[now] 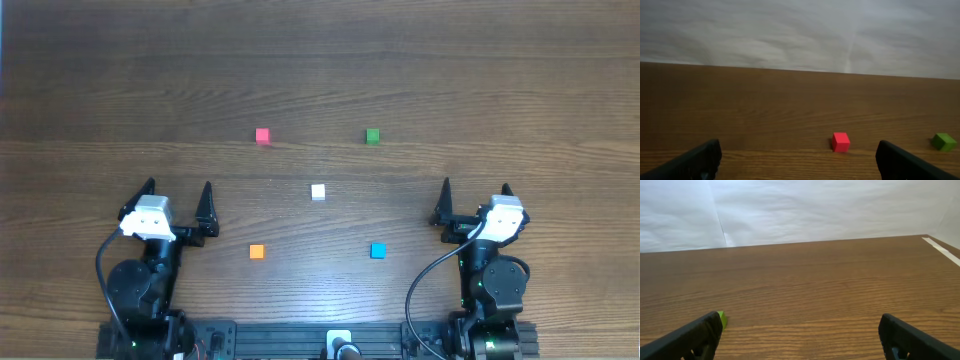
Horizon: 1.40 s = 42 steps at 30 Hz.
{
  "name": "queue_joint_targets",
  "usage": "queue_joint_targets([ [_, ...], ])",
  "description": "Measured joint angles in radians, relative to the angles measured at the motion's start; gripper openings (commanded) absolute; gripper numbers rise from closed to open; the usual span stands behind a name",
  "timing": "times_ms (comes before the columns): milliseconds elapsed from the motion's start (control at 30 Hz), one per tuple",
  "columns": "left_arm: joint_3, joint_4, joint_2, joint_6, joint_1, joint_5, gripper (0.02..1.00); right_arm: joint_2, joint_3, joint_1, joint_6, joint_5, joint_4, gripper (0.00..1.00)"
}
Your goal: Stack Cubes
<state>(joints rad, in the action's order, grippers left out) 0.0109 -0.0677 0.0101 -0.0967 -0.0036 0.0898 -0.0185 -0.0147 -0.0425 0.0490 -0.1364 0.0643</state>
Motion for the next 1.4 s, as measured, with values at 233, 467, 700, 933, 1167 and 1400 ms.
queue_joint_targets([
  [233, 0.000, 0.000, 0.000, 0.000, 0.000, 0.000, 1.000, 0.000, 0.000, 0.000, 0.000, 0.000, 0.000, 0.993],
  [467, 0.000, 0.000, 0.000, 0.000, 0.000, 0.000, 0.998, 0.000, 0.000, 0.000, 0.000, 0.000, 0.000, 0.991],
  [700, 0.000, 0.005, 0.006, -0.003, -0.002, 0.000, 1.000, 0.000, 0.000, 0.000, 0.000, 0.000, 0.000, 0.991],
  [933, 0.040, 0.109, 0.147, -0.016, -0.053, 0.000, 1.000, 0.000, 0.000, 0.000, 0.000, 0.000, -0.001, 0.991],
  [1167, 0.336, 0.124, 0.514, -0.078, -0.163, 0.000, 1.000, 0.000, 0.000, 0.001, 0.000, 0.004, -0.003, 0.993],
  [1400, 0.729, -0.061, 0.955, -0.150, -0.288, 0.000, 0.998, 0.002, 0.001, 0.001, 0.000, 0.004, -0.002, 0.996],
])
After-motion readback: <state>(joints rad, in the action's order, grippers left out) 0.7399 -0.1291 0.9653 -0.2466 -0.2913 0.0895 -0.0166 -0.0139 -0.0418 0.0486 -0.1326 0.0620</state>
